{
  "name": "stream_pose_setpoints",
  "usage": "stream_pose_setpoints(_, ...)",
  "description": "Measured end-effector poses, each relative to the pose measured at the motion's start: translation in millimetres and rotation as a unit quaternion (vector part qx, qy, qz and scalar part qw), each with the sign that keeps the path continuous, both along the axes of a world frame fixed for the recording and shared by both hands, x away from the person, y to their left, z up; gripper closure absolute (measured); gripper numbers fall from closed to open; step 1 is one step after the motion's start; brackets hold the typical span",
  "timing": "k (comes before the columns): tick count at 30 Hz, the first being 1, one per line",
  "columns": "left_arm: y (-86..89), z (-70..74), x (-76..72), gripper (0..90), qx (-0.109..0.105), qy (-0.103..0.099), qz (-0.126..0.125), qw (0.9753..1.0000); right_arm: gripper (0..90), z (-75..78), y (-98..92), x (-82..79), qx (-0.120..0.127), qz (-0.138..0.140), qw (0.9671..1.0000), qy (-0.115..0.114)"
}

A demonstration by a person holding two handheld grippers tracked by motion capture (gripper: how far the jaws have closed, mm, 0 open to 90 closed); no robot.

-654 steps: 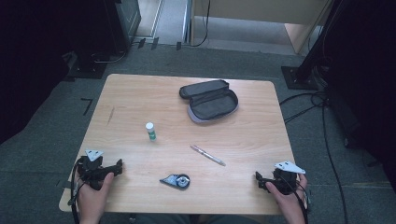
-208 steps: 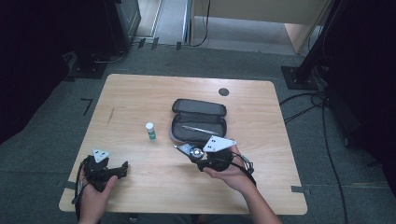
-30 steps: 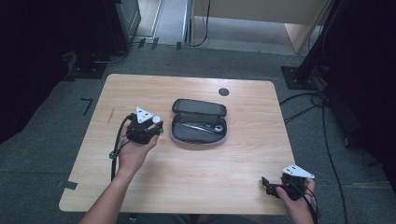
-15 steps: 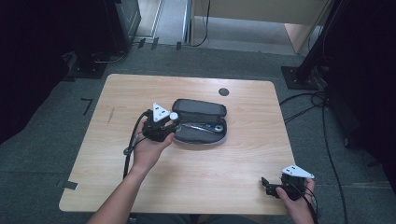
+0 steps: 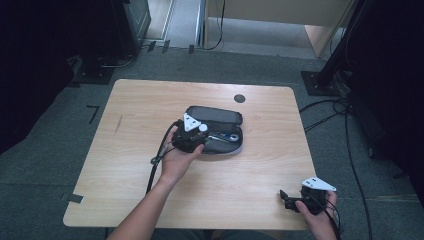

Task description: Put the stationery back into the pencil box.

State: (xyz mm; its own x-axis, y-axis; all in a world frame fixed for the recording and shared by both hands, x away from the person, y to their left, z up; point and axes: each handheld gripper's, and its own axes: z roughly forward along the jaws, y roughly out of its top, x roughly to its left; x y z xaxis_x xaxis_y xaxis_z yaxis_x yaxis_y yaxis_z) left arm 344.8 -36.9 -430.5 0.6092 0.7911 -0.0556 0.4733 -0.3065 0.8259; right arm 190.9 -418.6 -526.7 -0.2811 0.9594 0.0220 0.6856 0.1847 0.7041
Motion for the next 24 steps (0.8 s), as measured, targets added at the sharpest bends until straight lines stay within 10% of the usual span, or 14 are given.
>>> stream_pose_setpoints(24,1.4,-30.2,12.7,62.3,-0.005,0.046,-0.011,0.9989,0.0,0.2,-0.3,-1.5,0.000,0.001,1.0000,0.002)
